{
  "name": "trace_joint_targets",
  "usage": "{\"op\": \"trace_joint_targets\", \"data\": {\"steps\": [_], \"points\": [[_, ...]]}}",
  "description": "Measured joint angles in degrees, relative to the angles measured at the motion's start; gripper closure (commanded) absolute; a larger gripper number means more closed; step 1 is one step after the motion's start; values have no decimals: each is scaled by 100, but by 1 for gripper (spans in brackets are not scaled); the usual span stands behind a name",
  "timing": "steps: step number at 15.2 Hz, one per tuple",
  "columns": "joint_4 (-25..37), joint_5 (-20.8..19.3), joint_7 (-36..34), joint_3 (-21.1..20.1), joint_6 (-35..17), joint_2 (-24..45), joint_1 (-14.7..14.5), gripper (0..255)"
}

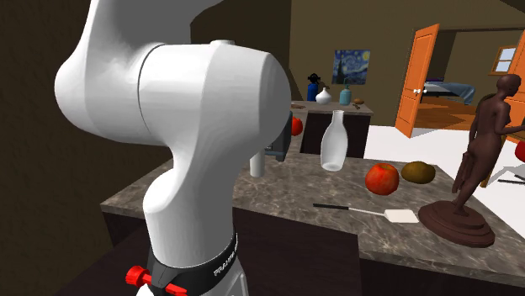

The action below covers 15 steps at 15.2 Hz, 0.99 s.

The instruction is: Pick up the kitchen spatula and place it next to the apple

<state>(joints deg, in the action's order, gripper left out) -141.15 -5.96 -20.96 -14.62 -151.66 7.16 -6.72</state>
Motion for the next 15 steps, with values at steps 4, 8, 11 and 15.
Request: {"op": "trace_joint_targets", "data": {"steps": [4,8,11,15], "points": [[65,177,140,-42,323,-272,25,255],[47,330,308,-38,556,-535,64,255],[-40,412,778,158,519,-594,280,255],[-153,541,1503,462,529,-729,601,255]]}}
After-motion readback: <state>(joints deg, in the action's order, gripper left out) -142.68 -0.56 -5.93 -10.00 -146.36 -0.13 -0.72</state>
